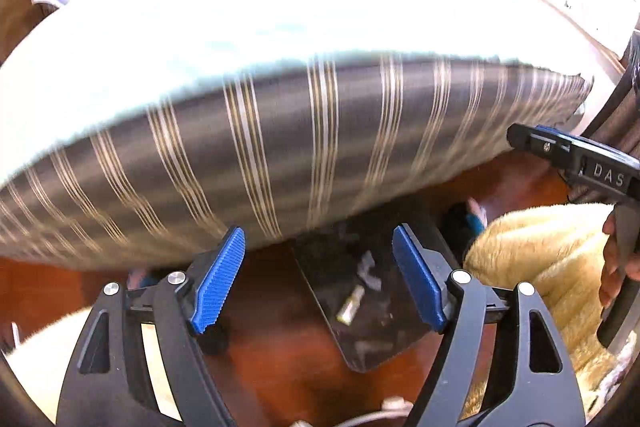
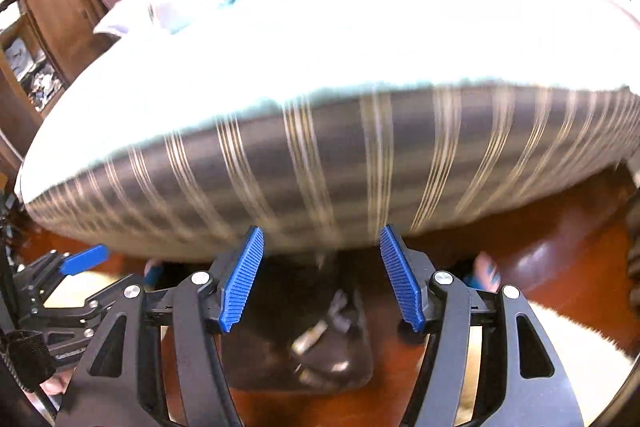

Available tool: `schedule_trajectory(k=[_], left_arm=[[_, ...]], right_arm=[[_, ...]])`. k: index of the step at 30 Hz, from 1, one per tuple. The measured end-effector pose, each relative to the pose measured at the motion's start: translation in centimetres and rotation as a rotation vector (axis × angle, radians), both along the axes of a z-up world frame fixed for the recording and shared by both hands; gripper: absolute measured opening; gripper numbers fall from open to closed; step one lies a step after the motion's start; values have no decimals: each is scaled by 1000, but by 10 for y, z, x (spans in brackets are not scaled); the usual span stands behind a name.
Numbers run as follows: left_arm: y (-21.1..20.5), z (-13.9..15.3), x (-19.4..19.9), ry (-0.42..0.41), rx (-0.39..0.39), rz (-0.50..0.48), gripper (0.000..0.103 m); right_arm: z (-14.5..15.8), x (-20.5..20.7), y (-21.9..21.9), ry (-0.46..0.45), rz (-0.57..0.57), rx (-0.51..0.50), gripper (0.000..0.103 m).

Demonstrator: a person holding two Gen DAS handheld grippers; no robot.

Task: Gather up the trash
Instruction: 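Raise both tools back over the bed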

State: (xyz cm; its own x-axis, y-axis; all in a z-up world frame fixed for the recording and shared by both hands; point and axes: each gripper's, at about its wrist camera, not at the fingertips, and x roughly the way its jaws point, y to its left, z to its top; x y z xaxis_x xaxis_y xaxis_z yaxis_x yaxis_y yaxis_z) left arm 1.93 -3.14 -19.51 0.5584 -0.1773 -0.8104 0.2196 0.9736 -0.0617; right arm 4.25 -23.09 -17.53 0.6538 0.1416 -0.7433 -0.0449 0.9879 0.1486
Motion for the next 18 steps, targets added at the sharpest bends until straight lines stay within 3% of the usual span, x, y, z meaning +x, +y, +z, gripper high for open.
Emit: schedule_trajectory(k=[3,8,18], left_arm=[[2,26,7,-69,11,4,75],[3,60,29,-143,4,16,76],[-16,95,89,-200,-46,-19,82]], right_arm=[[22,7,-2,-68,-4,-47,62],[49,31,-4,-120,3,-40,62],[88,86,-23,-193,-63,-34,64]])
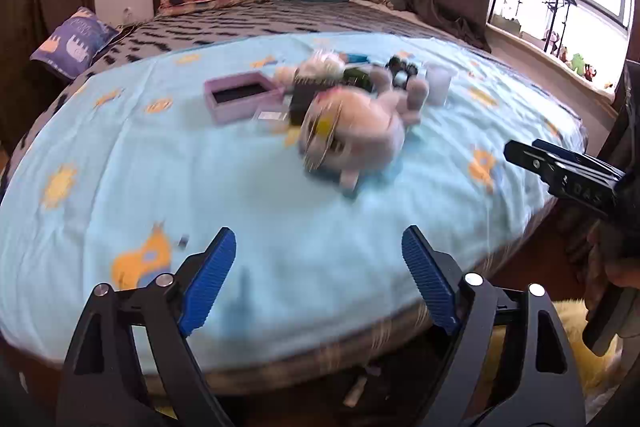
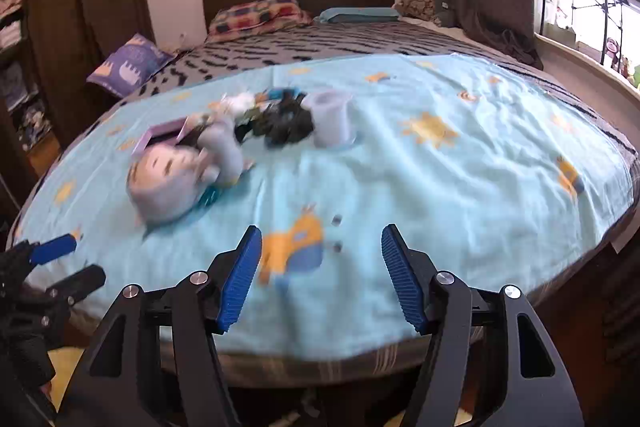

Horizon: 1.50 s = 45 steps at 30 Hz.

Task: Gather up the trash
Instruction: 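Raise both tools back over the bed, then grasp the plush doll with the left tool while the right tool grasps the white cup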

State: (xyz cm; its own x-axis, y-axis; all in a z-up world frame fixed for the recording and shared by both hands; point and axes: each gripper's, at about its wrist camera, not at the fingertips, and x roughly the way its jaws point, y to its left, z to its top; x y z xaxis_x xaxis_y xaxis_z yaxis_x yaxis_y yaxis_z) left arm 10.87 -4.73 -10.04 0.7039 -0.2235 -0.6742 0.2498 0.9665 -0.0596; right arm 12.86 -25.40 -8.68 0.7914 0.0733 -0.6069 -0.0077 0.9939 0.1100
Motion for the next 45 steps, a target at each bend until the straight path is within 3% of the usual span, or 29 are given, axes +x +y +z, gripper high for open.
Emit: schedule_trajectory(k=[10,18,25,27,29,31,34,40,45], left_arm=[[-27,5,50,-2,-3,-22,84],[-35,-9,77,28,5,-23,85],[-38,-13,91,35,-15,-36,92],[-40,-15,95,39,-17,-36,91],[-42,-15,98,43,-28,-41,90],[-45,-15,99,41,-34,-55,89],[-47,-14,98,32,-13,-51,79],[-40,-5,88,5,-10,-32,76],[-35,25,67,-77,-6,-25,75]], right_arm=[[9,69,-4,-8,14,-5,64],[-5,105,-3,33,28,3,64],[-10,125,1,38,44,-1,64],[-11,128,1,37,42,2,63],[-14,131,0,40,48,13,56],[-15,132,0,41,53,15,38],[-14,130,1,30,58,10,37],[6,114,-2,-28,51,14,37],[29,92,2,-70,58,3,37]])
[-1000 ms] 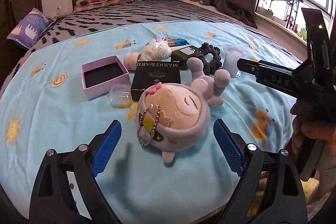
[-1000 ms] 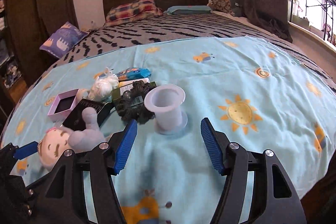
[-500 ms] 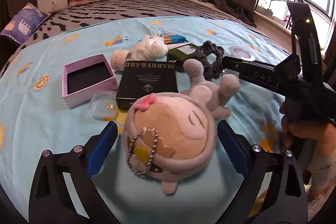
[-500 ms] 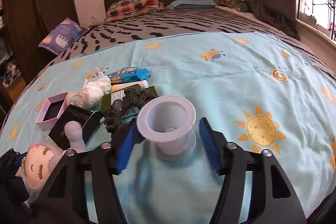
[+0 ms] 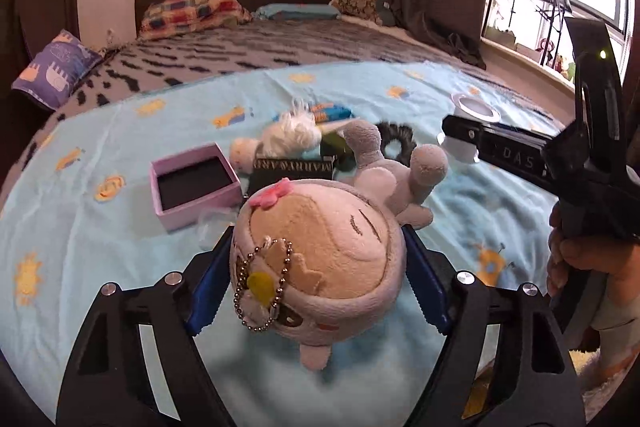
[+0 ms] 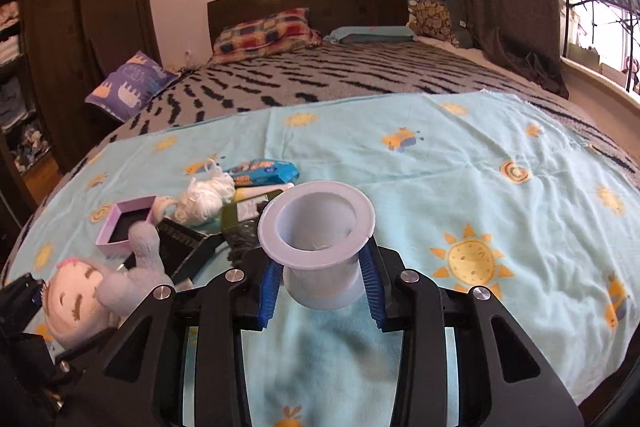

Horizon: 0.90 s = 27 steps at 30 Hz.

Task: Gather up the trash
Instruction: 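Grasp the plush doll with the left tool while the right tool grasps the white cup, then lower both tools to the bin and open them to drop the doll and cup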

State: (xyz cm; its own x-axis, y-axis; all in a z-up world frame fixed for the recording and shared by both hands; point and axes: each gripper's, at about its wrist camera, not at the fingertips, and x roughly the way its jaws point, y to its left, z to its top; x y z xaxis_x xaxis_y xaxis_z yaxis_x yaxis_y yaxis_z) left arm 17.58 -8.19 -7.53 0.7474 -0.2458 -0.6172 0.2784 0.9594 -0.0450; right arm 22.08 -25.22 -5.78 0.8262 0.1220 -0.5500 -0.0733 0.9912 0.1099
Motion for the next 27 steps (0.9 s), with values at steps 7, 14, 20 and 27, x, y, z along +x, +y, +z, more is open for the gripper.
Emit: schedule_trajectory(k=[7,14,20,27], left_arm=[[18,36,-41,-68,-22,23,75],[35,46,-97,-81,-34,28,75],[43,33,-139,-52,-34,23,75],[48,5,-177,14,-27,18,76]], right_arm=[[33,-49,4,-55,9,0,37],[48,-111,14,-82,36,-16,37],[39,-160,21,-64,65,-18,37],[7,-203,27,7,77,-6,37]])
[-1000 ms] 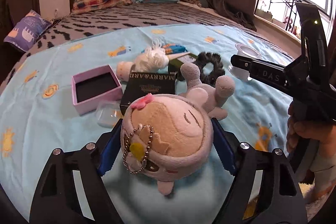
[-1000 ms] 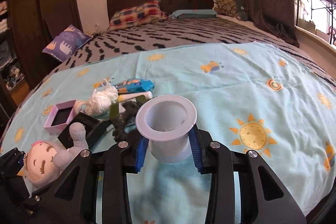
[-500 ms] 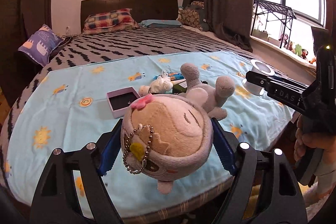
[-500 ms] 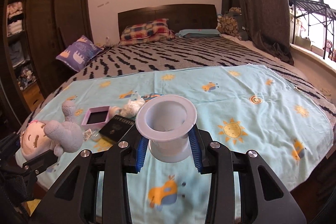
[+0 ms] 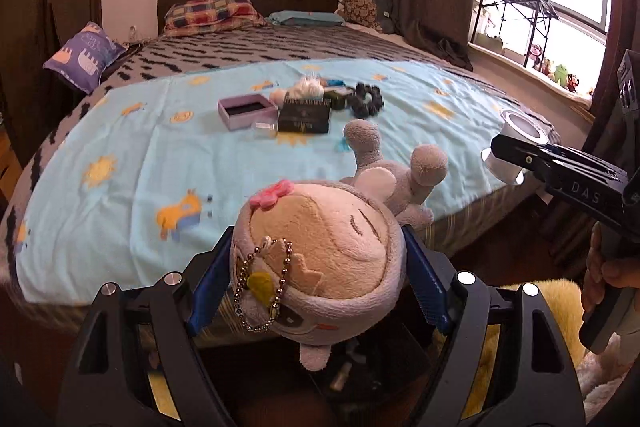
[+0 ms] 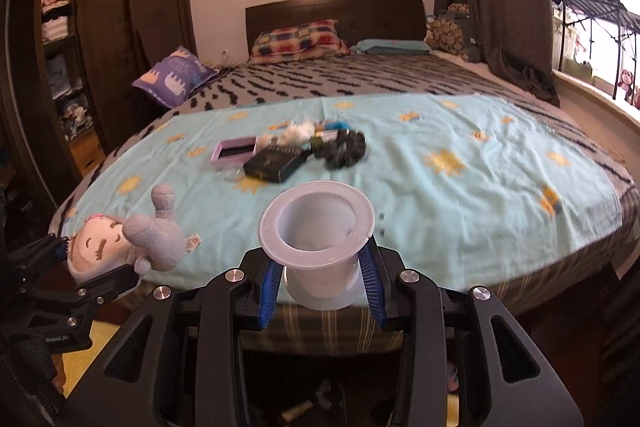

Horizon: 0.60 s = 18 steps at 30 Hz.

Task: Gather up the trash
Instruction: 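Lower both tools to the bin and open them to drop the doll and cup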

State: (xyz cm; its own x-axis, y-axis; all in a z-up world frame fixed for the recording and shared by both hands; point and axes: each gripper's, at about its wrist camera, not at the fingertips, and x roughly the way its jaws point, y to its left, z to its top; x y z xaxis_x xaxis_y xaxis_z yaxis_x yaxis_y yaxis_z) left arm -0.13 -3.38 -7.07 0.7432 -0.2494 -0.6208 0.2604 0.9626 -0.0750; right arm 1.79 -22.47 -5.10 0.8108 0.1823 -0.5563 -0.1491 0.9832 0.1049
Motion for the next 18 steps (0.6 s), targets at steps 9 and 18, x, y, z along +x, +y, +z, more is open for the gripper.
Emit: schedule_trajectory(k=[9,18], left_arm=[[-2,-67,-24,148,20,-24,76],[-13,-131,-18,317,31,-35,76]], right_arm=[[-72,-26,6,168,0,9,37],[-133,-28,15,312,24,37,37]])
